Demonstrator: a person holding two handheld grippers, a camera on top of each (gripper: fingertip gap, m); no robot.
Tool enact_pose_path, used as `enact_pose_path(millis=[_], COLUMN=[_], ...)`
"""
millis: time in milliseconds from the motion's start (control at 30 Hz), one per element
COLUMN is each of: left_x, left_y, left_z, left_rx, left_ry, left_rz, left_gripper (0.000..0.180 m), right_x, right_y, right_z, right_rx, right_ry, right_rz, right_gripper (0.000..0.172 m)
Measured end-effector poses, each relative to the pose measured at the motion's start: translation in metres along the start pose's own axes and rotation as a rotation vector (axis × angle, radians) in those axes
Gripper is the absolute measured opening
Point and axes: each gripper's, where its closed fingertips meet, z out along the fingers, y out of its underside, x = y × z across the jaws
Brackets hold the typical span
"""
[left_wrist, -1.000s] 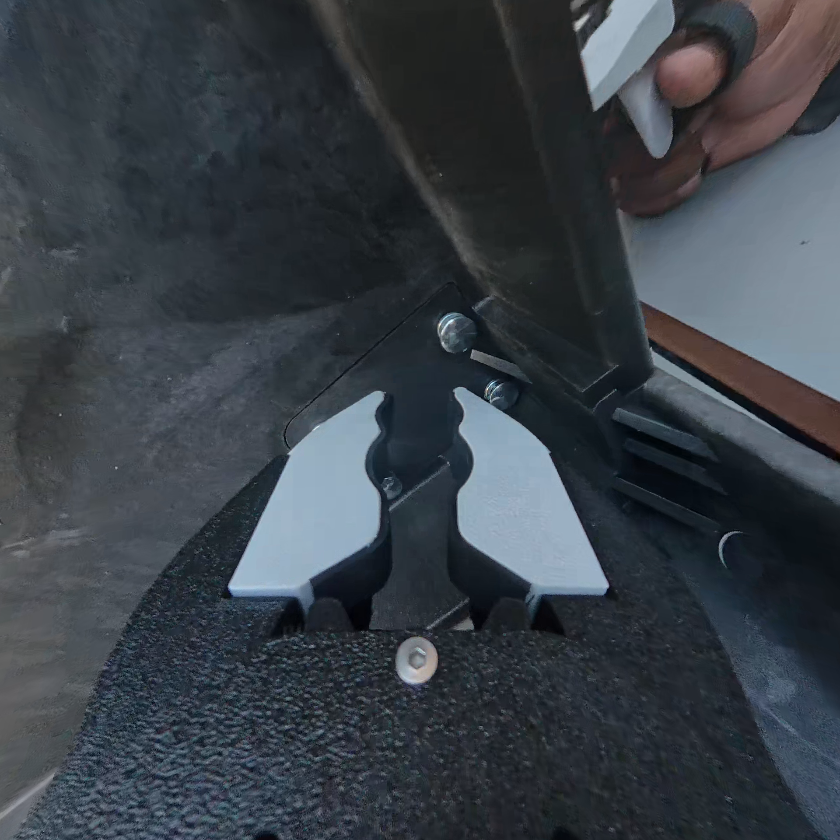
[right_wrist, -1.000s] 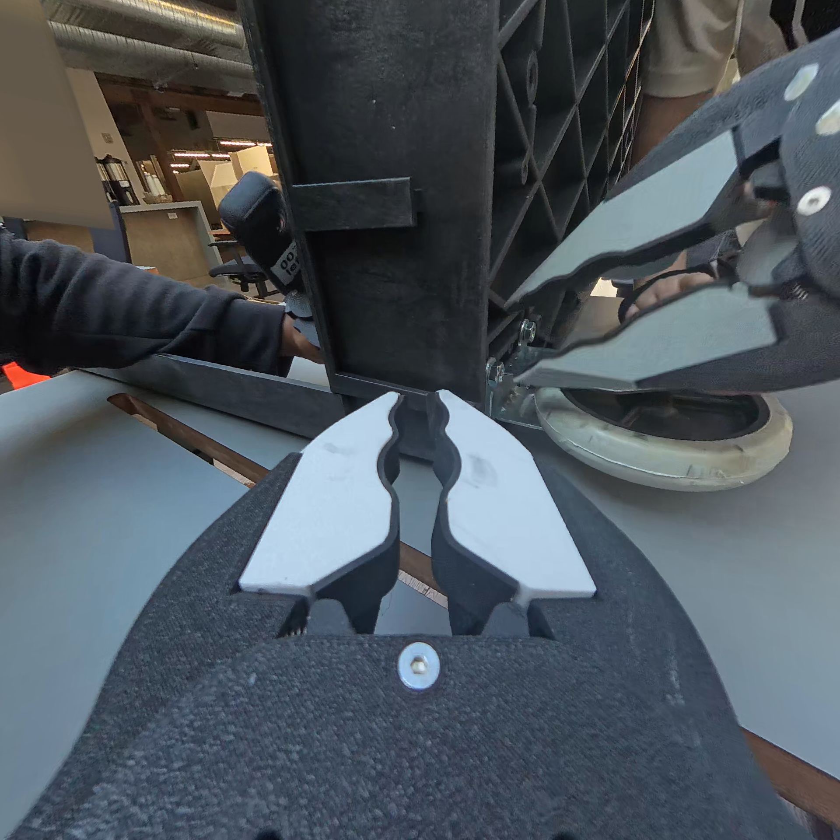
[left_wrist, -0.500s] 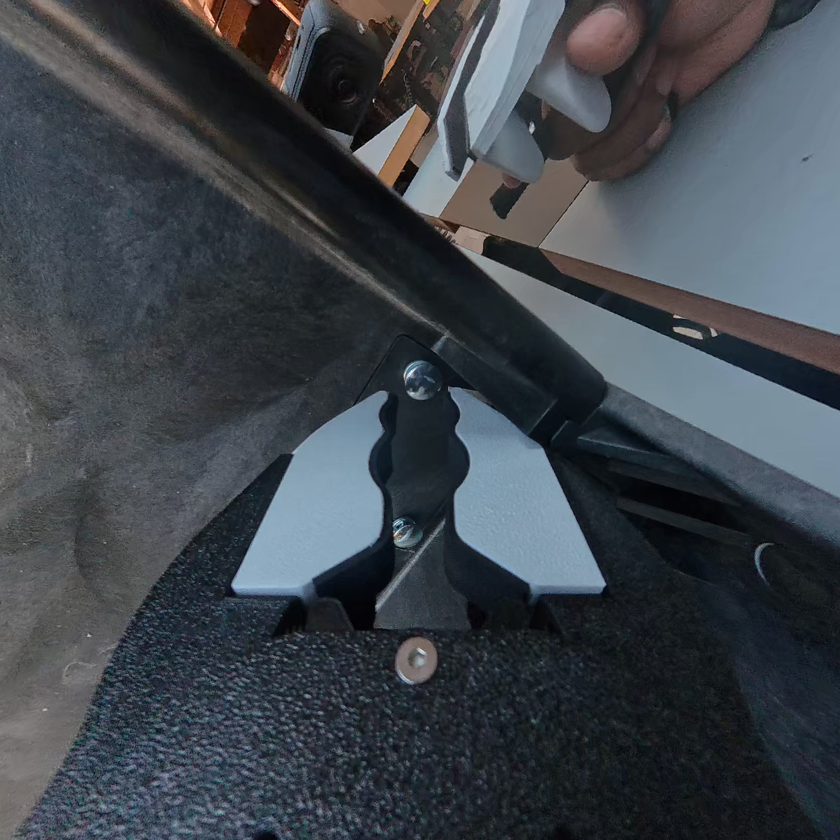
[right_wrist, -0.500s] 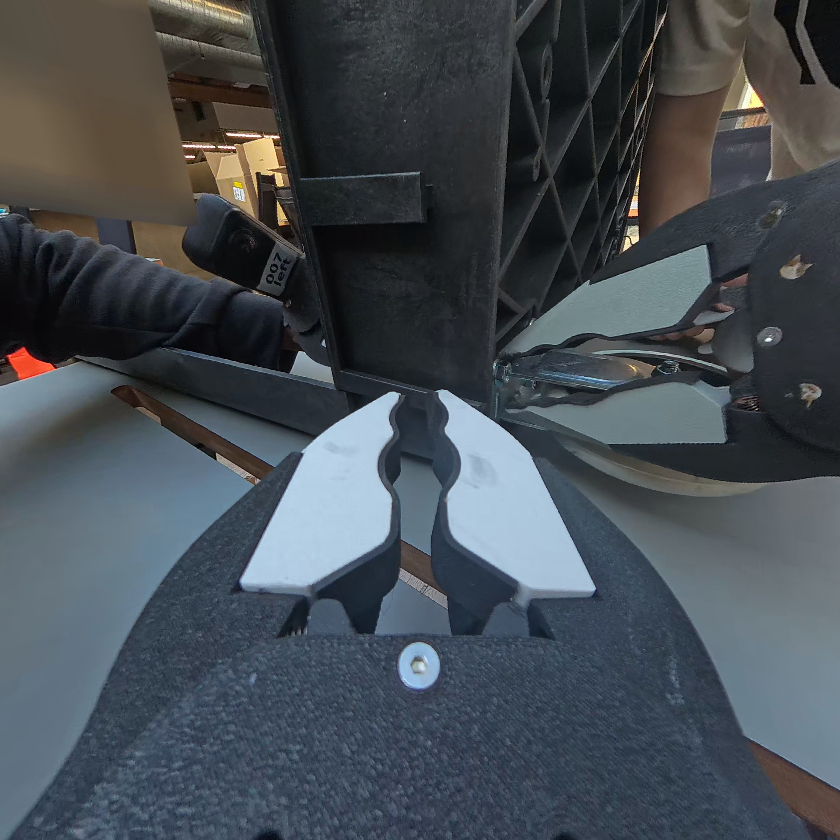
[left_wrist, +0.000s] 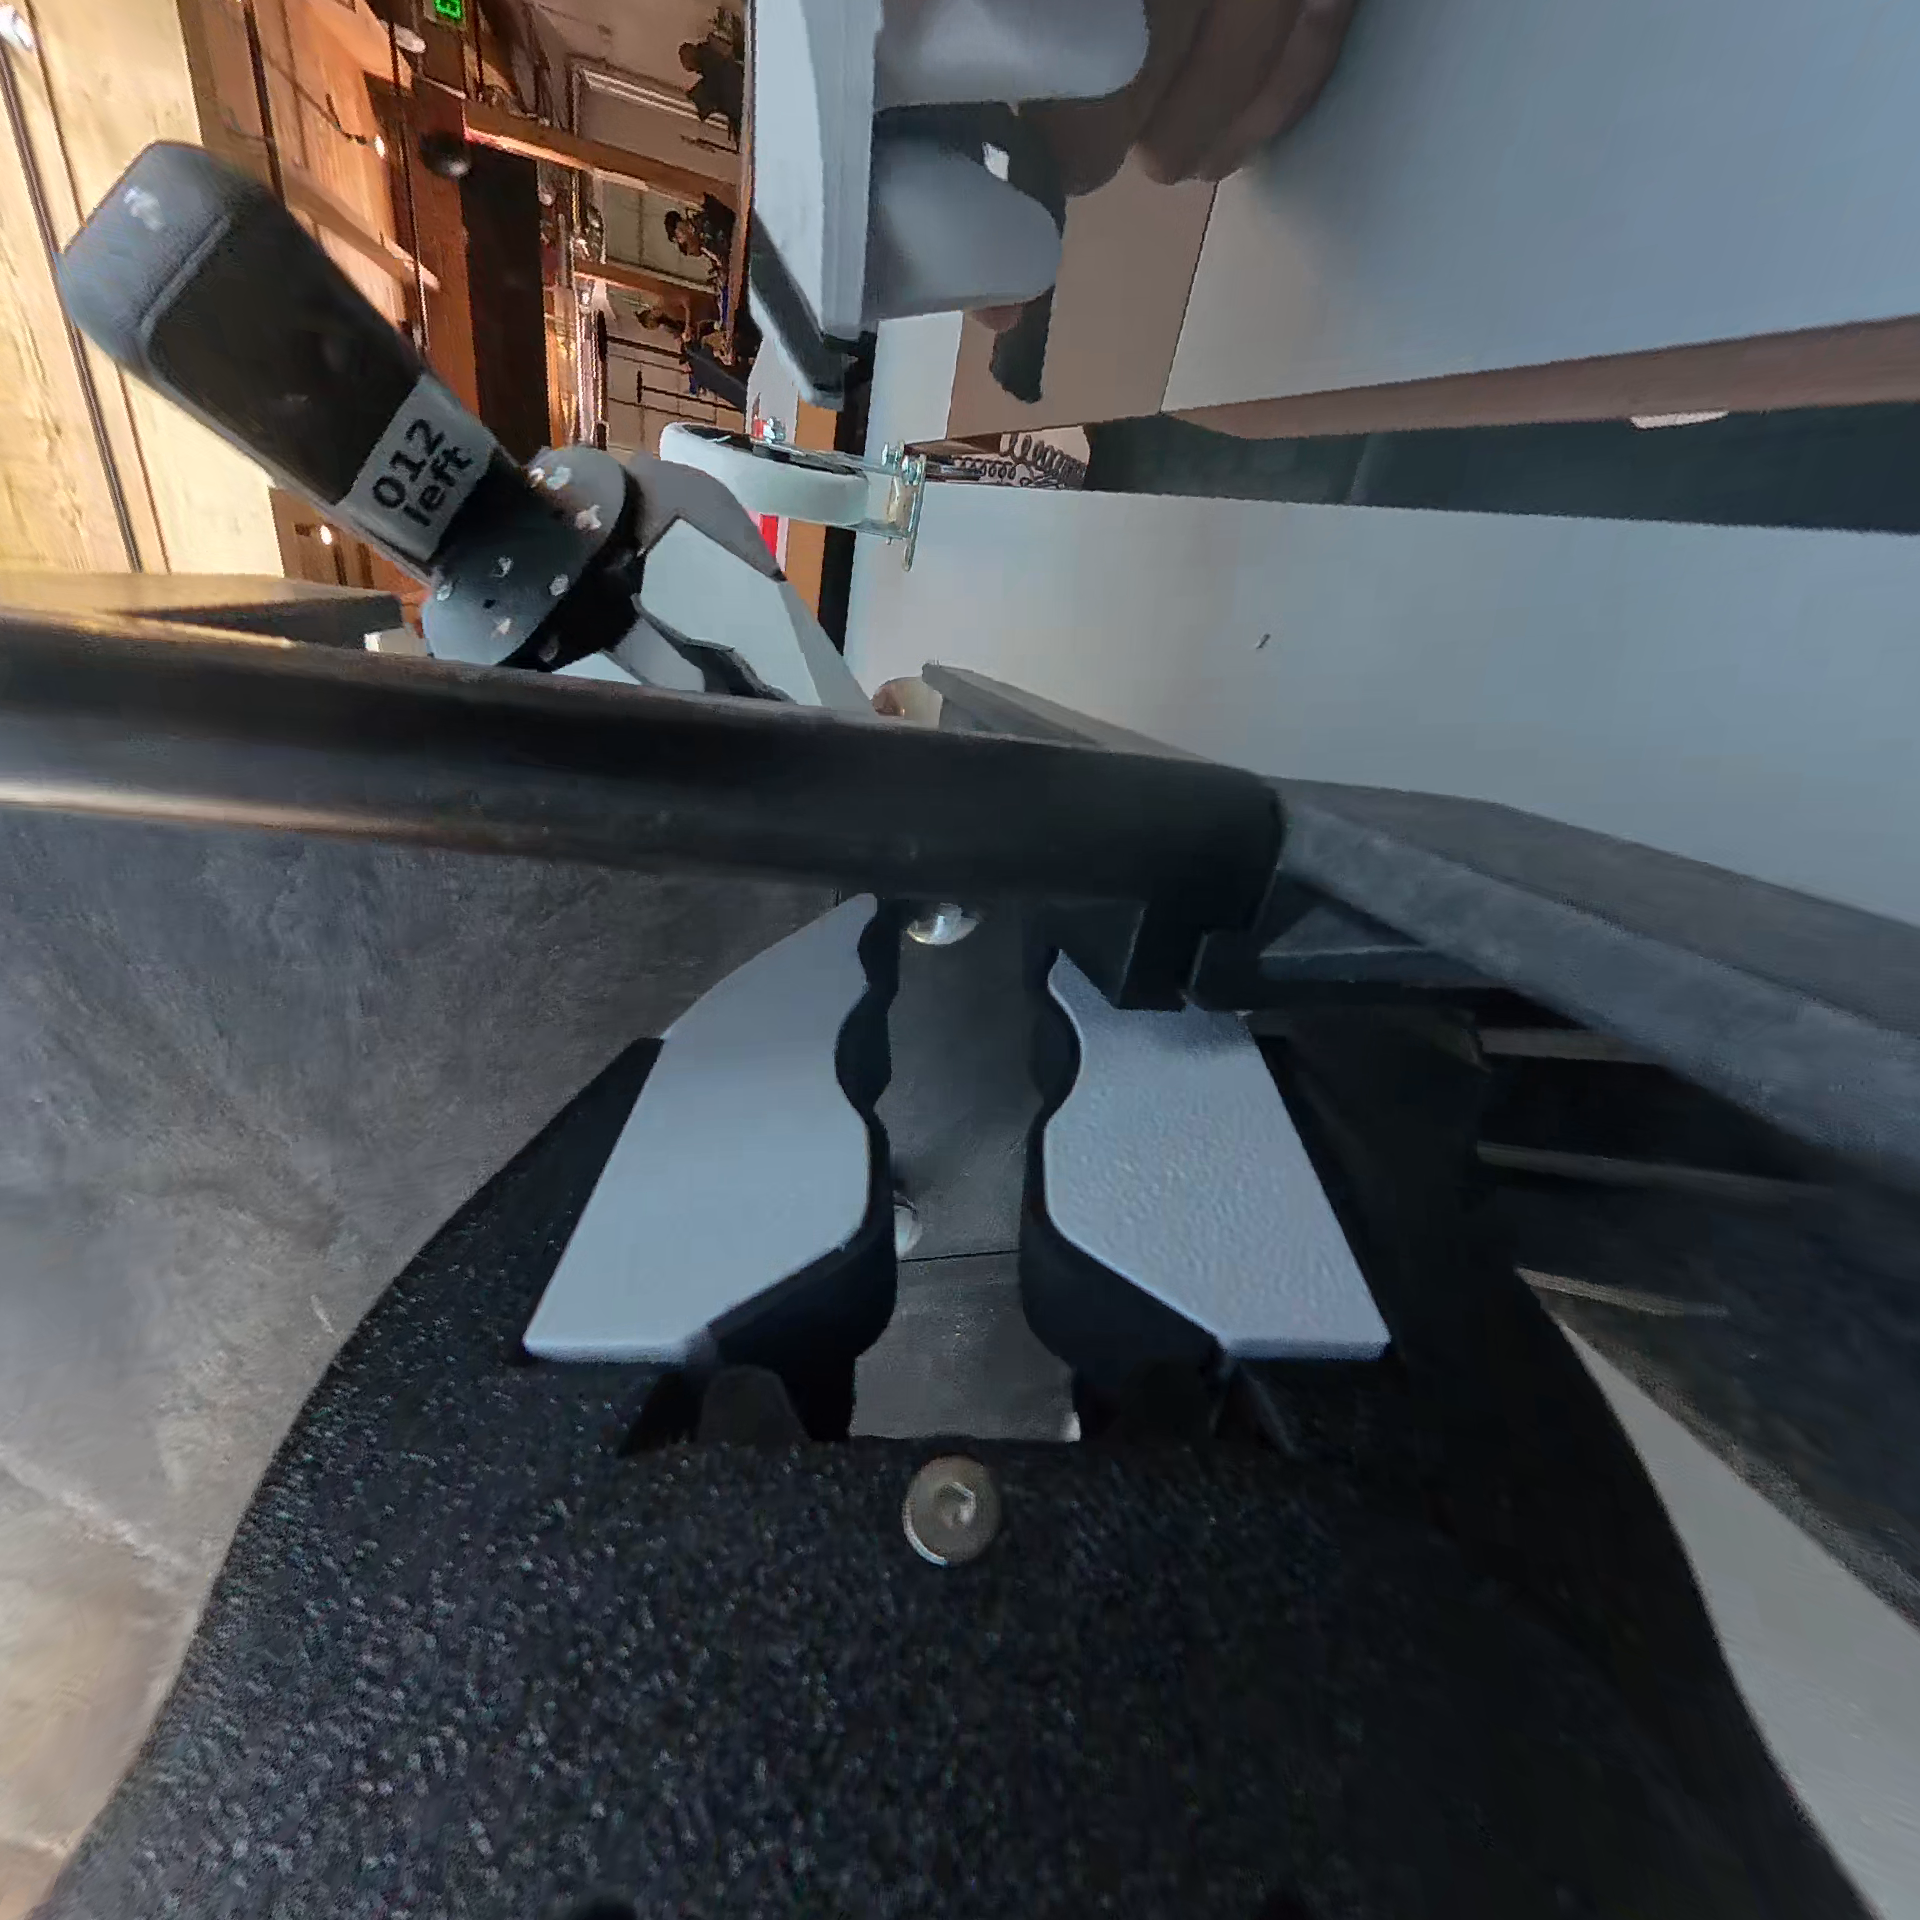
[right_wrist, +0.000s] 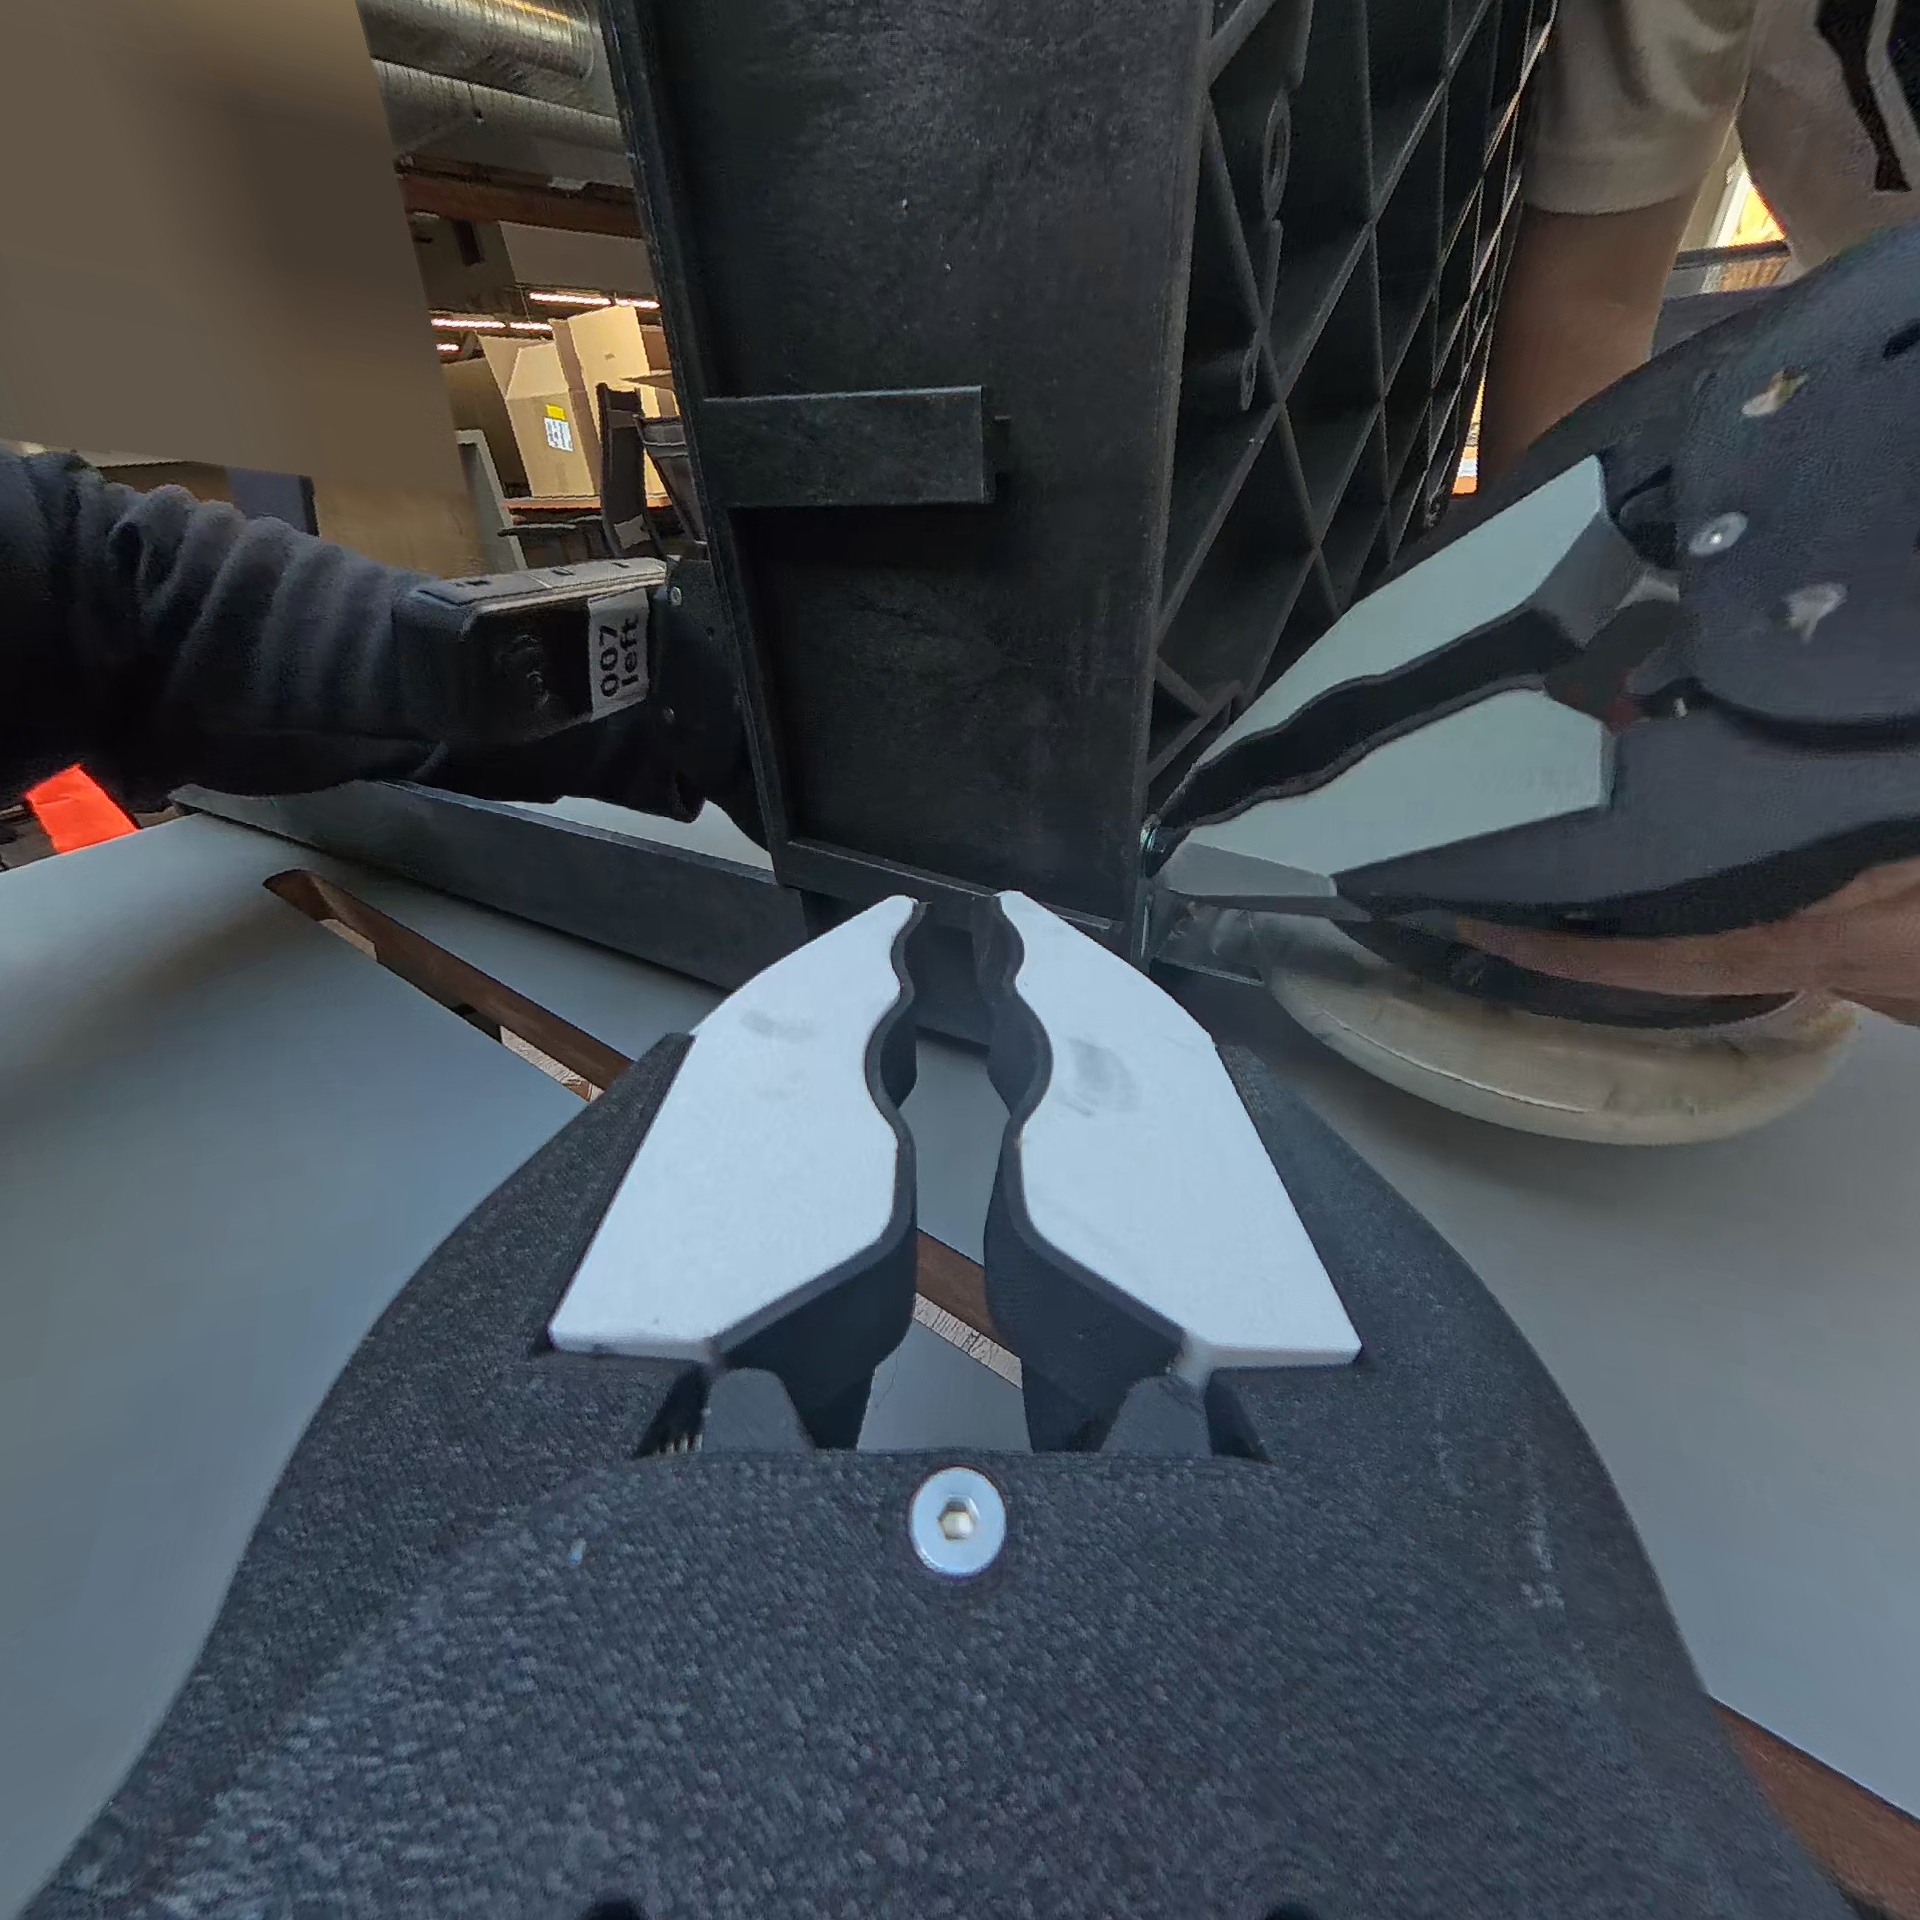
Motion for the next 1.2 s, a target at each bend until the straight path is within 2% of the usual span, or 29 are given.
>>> enact_pose_path(millis=[100,467,933,1200], left_x=[-0.0034,-0.0032,-0.0031,-0.0035], left_y=[-0.0005,-0.001,-0.0005,0.0001], left_z=[0.0017,0.0011,-0.0011,-0.0029], left_rx=[0.0,-0.034,-0.046,-0.058], left_ry=[-0.02,-0.002,0.007,-0.004], left_rz=[0.062,0.137,0.114,0.176], left_gripper=[0.015,0.014,0.014,0.014], right_x=[0.0,-0.0008,0.0007,0.0005], right_y=[0.0003,0.0014,0.0005,-0.0004], right_z=[0.0001,0.0013,0.0004,0.0], right_rx=[-0.002,-0.01,0.0,0.009], right_ry=[0.0,-0.003,0.002,-0.004], right_rz=[0.0,-0.007,-0.006,-0.005], right_gripper=[0.008,0.006,0.006,0.006])
